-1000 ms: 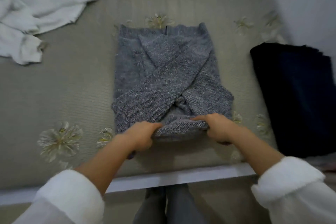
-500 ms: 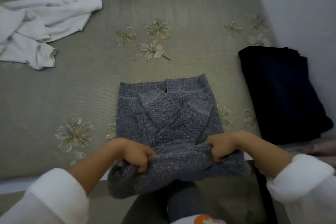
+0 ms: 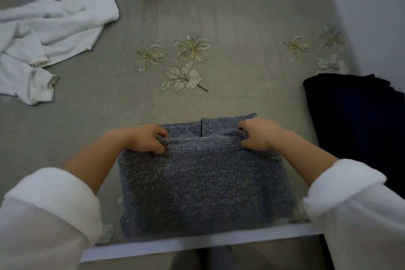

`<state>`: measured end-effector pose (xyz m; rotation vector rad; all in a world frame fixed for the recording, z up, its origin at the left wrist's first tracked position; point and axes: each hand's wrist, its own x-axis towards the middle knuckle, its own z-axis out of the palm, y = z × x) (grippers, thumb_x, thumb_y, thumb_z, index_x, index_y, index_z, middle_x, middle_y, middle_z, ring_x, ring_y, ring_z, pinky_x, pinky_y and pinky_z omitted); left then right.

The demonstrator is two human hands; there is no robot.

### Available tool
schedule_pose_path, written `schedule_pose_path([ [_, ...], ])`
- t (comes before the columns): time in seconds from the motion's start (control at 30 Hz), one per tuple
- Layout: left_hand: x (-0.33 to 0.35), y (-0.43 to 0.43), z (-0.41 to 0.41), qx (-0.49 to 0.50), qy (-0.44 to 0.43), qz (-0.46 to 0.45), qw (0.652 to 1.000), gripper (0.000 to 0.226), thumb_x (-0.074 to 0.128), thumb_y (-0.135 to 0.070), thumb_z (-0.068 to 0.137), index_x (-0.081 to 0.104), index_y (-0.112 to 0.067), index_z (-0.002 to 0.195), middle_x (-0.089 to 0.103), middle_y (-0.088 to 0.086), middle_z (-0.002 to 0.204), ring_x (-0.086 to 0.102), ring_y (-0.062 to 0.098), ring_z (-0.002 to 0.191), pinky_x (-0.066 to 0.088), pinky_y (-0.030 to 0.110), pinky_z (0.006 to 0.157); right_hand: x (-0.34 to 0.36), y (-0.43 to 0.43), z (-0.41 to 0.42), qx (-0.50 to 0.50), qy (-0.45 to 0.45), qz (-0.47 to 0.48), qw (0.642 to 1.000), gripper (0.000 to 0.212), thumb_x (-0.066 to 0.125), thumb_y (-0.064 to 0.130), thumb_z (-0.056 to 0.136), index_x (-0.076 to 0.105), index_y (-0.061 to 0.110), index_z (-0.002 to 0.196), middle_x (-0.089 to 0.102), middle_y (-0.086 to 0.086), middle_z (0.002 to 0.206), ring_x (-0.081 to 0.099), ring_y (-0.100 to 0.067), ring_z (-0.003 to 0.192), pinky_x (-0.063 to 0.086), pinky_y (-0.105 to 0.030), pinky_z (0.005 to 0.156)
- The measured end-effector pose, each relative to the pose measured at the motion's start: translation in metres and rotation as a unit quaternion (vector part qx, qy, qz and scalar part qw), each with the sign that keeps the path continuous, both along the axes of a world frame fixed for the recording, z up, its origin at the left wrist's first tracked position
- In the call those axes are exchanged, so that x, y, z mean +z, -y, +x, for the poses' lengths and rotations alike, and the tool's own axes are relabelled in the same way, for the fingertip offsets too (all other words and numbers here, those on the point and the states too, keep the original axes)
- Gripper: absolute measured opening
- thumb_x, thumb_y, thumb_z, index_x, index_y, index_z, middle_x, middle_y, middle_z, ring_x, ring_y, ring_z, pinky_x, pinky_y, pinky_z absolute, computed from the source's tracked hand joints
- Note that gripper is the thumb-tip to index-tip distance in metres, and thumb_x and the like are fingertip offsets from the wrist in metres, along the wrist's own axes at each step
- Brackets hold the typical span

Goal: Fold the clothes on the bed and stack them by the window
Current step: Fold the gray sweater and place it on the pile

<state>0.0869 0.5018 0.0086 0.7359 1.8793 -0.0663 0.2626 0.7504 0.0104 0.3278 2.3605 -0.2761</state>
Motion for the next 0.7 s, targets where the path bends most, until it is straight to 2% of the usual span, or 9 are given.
schedule_pose_path([
  [0.07,-0.016,-0.007,-0.018,0.003,-0.018,0.016,1.000,0.050,0.065,-0.027,0.085,0.048,-0.021,0.132,0.055,-0.006,0.091,0.053,0.010,0.077,0.039,0.029,0.064,-0.016,-0.012,-0.014,-0.013,-0.035,0.000,0.999,0.036,0.060,0.035,0.089,0.053,0.013,0.117,0.062,-0.009,0.109,0.058,-0.026,0.090,0.048,-0.034,0.069],
  [0.13,-0.033,-0.014,-0.032,0.009,-0.061,0.047,0.997,0.040,0.065,-0.025,0.086,0.055,-0.021,0.124,0.058,-0.005,0.094,0.051,0.011,0.076,0.036,0.028,0.062,-0.034,-0.021,-0.026,-0.024,-0.056,0.007,0.998,0.036,0.060,0.035,0.088,0.053,0.015,0.118,0.062,-0.009,0.110,0.058,-0.028,0.094,0.045,-0.033,0.069],
  [0.2,-0.053,-0.018,-0.040,0.032,-0.125,0.086,0.988,0.032,0.063,-0.022,0.087,0.058,-0.020,0.119,0.061,0.005,0.111,0.052,0.019,0.088,0.035,0.027,0.070,-0.054,-0.026,-0.033,-0.032,-0.075,0.022,0.996,0.033,0.057,0.033,0.091,0.051,0.016,0.119,0.062,-0.009,0.112,0.058,-0.029,0.097,0.045,-0.035,0.072],
  [0.27,-0.074,-0.016,-0.033,0.071,-0.212,0.134,0.965,0.035,0.057,-0.017,0.091,0.053,-0.017,0.126,0.059,0.012,0.121,0.054,0.028,0.104,0.040,0.032,0.079,-0.075,-0.028,-0.031,-0.054,-0.126,0.044,0.990,0.033,0.052,0.033,0.095,0.049,0.017,0.124,0.059,-0.008,0.121,0.055,-0.028,0.108,0.040,-0.040,0.090],
  [0.3,-0.084,-0.014,-0.023,0.110,-0.248,0.162,0.949,0.039,0.051,-0.015,0.094,0.049,-0.016,0.133,0.055,0.014,0.128,0.050,0.031,0.113,0.042,0.037,0.089,-0.085,-0.026,-0.026,-0.078,-0.165,0.056,0.982,0.036,0.050,0.034,0.097,0.047,0.018,0.129,0.056,-0.006,0.128,0.051,-0.026,0.117,0.034,-0.042,0.098],
  [0.37,-0.097,-0.008,0.008,0.179,-0.283,0.208,0.919,0.044,0.041,-0.018,0.099,0.036,-0.015,0.143,0.038,0.015,0.146,0.035,0.033,0.132,0.031,0.050,0.108,-0.098,-0.014,-0.010,-0.137,-0.238,0.060,0.960,0.047,0.048,0.039,0.097,0.042,0.018,0.138,0.045,-0.003,0.143,0.040,-0.023,0.131,0.023,-0.046,0.106],
  [0.47,-0.105,0.003,0.067,0.149,-0.289,0.228,0.918,0.054,0.029,-0.041,0.101,0.017,-0.029,0.151,0.003,0.005,0.161,-0.005,0.024,0.147,0.001,0.048,0.118,-0.107,0.021,0.026,-0.172,-0.287,0.016,0.942,0.059,0.042,0.048,0.096,0.035,0.019,0.146,0.029,-0.004,0.155,0.022,-0.022,0.144,0.013,-0.050,0.112],
  [0.57,-0.122,0.016,0.106,0.132,-0.255,0.165,0.944,0.060,0.013,-0.060,0.095,-0.002,-0.043,0.150,-0.021,0.000,0.158,-0.026,0.027,0.143,-0.012,0.052,0.114,-0.121,0.041,0.058,-0.161,-0.209,0.013,0.964,0.065,0.024,0.060,0.094,0.015,0.032,0.153,0.004,-0.001,0.161,-0.003,-0.022,0.148,-0.003,-0.052,0.114],
  [0.7,-0.153,0.020,0.106,0.188,-0.246,0.052,0.950,0.061,0.005,-0.073,0.088,-0.023,-0.055,0.138,-0.044,-0.003,0.147,-0.044,0.029,0.132,-0.015,0.063,0.108,-0.153,0.028,0.062,-0.194,-0.099,0.039,0.975,0.064,0.001,0.075,0.085,-0.021,0.052,0.141,-0.034,0.006,0.152,-0.037,-0.022,0.139,-0.016,-0.058,0.111],
])
